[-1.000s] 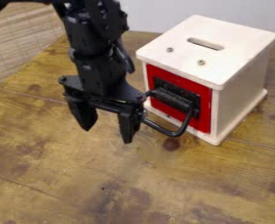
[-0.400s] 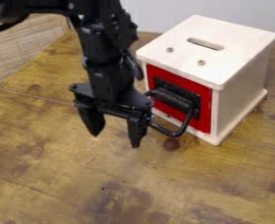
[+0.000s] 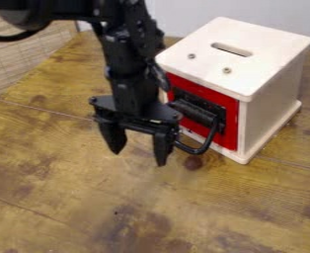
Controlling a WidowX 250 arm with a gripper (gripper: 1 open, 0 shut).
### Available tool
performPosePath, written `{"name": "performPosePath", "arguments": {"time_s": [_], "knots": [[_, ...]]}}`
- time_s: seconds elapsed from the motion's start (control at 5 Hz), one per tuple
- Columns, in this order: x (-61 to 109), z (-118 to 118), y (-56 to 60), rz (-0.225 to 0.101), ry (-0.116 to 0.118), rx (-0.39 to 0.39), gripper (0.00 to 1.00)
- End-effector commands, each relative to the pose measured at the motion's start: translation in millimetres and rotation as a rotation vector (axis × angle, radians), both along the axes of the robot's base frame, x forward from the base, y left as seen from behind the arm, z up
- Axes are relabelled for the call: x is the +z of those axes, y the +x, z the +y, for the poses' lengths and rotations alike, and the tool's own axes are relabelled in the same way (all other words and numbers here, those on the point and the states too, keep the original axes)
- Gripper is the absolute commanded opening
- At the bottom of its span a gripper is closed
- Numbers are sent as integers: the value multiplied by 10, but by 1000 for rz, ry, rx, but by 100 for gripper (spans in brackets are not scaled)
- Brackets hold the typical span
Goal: Close the drawer
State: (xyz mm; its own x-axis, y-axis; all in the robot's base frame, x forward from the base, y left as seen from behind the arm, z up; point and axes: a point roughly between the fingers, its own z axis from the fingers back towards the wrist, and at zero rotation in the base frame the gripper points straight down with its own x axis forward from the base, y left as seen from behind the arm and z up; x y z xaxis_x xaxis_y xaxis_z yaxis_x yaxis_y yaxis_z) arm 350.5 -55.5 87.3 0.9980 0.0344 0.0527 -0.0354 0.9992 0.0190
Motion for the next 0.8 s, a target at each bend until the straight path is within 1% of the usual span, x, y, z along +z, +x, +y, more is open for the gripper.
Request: {"name": "performPosePath", "arguments": {"time_s": [0.0, 0.2, 0.4, 0.6], "knots": [[164, -145, 150, -68, -18, -17, 100], [101, -295, 264, -76, -21, -22, 100], [24, -484, 266, -90, -27, -25, 100], [-3, -536, 259, -110, -31, -13, 100]]}}
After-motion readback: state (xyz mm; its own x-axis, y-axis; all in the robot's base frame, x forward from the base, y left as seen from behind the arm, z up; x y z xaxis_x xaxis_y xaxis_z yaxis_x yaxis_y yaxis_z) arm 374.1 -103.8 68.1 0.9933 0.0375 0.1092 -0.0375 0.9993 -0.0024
